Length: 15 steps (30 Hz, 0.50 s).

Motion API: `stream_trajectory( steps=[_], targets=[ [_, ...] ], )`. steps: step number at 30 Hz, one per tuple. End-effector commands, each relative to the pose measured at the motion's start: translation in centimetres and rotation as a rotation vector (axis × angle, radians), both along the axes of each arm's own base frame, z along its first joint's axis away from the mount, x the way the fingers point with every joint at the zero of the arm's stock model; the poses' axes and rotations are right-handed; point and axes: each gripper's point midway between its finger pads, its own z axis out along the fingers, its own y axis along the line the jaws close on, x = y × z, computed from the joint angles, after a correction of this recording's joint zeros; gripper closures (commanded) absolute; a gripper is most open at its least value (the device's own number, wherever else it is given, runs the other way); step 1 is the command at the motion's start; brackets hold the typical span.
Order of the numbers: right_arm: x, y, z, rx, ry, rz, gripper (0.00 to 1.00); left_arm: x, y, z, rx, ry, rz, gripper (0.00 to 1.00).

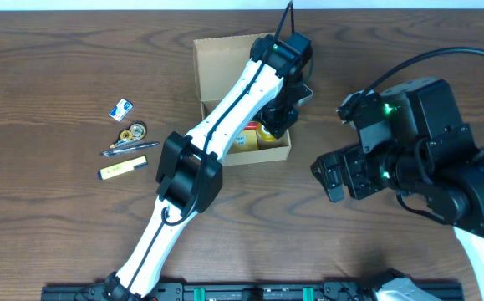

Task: Pack container
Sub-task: 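Lower the tape roll into the box and open the left gripper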

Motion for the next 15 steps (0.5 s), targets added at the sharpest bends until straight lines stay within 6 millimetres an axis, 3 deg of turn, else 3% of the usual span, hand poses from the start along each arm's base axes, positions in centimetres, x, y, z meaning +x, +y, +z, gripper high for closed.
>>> stream_trajectory(
  steps=[1, 9, 15],
  targets=[
    [0.1, -0.16, 0.0, -0.008, -0.005, 0.004, 0.01, -0.14, 0.09, -0.39, 0.008, 0.013, 0.007, 0.3],
    [0.1, -0.16, 0.0, -0.008, -0.005, 0.004, 0.01, -0.12, 0.09, -0.4, 0.008, 0.012, 0.006, 0.27],
    [0.1, -0.16, 0.0, -0.008, -0.005, 0.004, 0.01, 0.07, 0.3, -0.23, 0.011, 0.009, 0.035, 0.39]
  ],
)
